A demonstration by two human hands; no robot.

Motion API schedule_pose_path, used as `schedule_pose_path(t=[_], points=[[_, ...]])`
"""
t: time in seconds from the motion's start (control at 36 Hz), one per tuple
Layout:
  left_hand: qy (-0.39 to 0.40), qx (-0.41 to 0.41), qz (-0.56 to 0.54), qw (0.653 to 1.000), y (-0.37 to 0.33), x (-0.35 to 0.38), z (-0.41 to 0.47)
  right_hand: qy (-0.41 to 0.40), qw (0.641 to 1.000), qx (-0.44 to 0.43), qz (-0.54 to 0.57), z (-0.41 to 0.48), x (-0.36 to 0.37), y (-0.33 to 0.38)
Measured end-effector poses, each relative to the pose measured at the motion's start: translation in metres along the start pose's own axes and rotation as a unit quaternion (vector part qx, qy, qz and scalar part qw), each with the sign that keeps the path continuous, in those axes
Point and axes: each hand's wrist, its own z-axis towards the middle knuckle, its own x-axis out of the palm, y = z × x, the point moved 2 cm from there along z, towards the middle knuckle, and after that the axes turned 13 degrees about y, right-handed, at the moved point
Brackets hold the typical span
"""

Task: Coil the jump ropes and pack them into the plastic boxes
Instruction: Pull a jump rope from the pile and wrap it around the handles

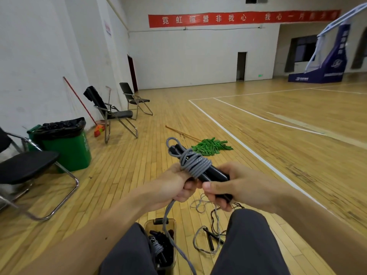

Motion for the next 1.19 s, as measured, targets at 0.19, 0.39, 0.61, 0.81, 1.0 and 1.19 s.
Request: schedule_pose_path(t=[0.19,0.39,0.61,0.81,1.0,1.19], points=[[-0.008,-0.035,0.102,0.994,0.011,0.01,-0.003,-0.124,0.991,0.038,0.045,0.004,-0.023,-0.015],[-0.026,-0.048,0.371,0.927,0.01,0.02,0.0,-0.138,0.985,0.105,-0.028,0.009,-0.022,-0.031],[-0.058,-0.087,0.591,0.8,-0.008,0.023,-0.006,-0.128,0.974,0.16,-0.096,0.014,-0.018,-0.035],[-0.05,-0.05,0.711,0.699,-0.029,0.021,-0.008,-0.079,0.963,0.218,-0.14,0.014,-0.016,-0.039],[0.028,0.024,0.727,0.685,-0.055,0.024,-0.002,0.019,0.95,0.244,-0.196,0.013,-0.005,-0.029],[0.07,0.081,0.697,0.709,-0.063,0.026,0.004,0.079,0.938,0.241,-0.235,0.009,0.004,-0.012]])
